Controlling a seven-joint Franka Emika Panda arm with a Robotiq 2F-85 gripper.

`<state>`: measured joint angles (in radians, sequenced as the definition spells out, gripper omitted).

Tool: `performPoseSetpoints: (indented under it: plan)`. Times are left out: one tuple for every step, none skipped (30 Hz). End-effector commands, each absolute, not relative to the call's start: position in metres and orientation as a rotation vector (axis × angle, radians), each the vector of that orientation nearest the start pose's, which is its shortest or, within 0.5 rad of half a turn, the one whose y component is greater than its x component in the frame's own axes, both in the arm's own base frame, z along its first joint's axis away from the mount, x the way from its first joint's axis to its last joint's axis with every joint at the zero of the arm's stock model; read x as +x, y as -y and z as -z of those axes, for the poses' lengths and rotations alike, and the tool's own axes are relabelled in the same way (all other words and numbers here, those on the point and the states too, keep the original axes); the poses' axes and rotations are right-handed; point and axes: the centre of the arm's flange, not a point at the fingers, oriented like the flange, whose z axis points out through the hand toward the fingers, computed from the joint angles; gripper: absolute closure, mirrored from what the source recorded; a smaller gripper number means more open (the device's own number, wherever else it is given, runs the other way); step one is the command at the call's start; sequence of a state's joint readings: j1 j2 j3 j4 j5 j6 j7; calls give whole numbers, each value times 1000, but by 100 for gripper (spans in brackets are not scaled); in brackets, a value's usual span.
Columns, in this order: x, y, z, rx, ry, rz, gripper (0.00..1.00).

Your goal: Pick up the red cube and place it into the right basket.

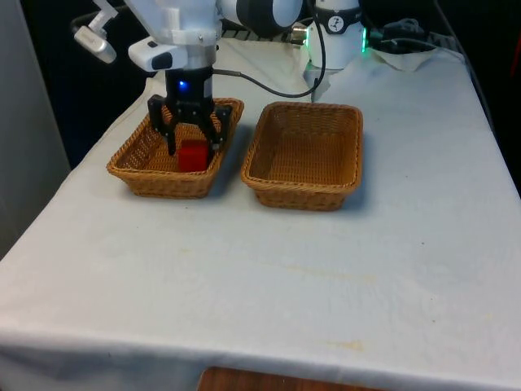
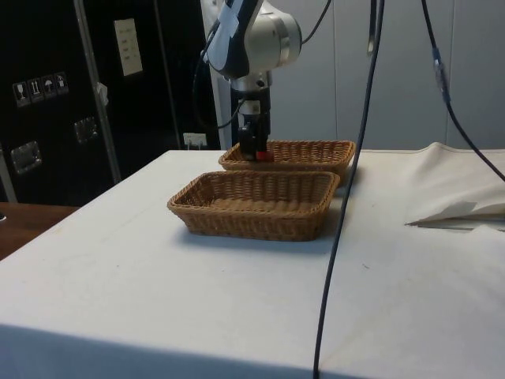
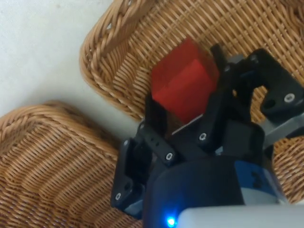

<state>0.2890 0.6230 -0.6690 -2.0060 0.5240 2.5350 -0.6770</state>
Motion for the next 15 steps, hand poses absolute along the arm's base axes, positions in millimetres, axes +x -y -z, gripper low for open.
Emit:
performPoseSetpoints:
  plan:
    - [568, 221, -209, -3229, -33, 93, 48]
    - [568, 221, -209, -3229, -32, 91, 38]
    - [568, 221, -209, -3229, -32, 91, 28]
    - [568, 221, -209, -3229, -32, 91, 18]
    - [568, 221, -209, -3229, -32, 91, 7]
    - [568, 221, -209, -3228, -32, 90, 2]
    - [567, 221, -208, -3238, -35, 86, 0]
    - [568, 221, -209, -3228, -33, 92, 0]
    - [568, 221, -209, -3229, -33, 90, 0]
    - [568, 221, -209, -3229, -33, 90, 0]
    - [568, 221, -209, -3229, -33, 90, 0]
    - [568, 221, -208, -3228, -33, 89, 0]
    - [568, 222, -210, -3229, -32, 90, 0]
    - [568, 225, -214, -3230, -28, 91, 0]
    - [568, 222, -209, -3239, -34, 88, 0]
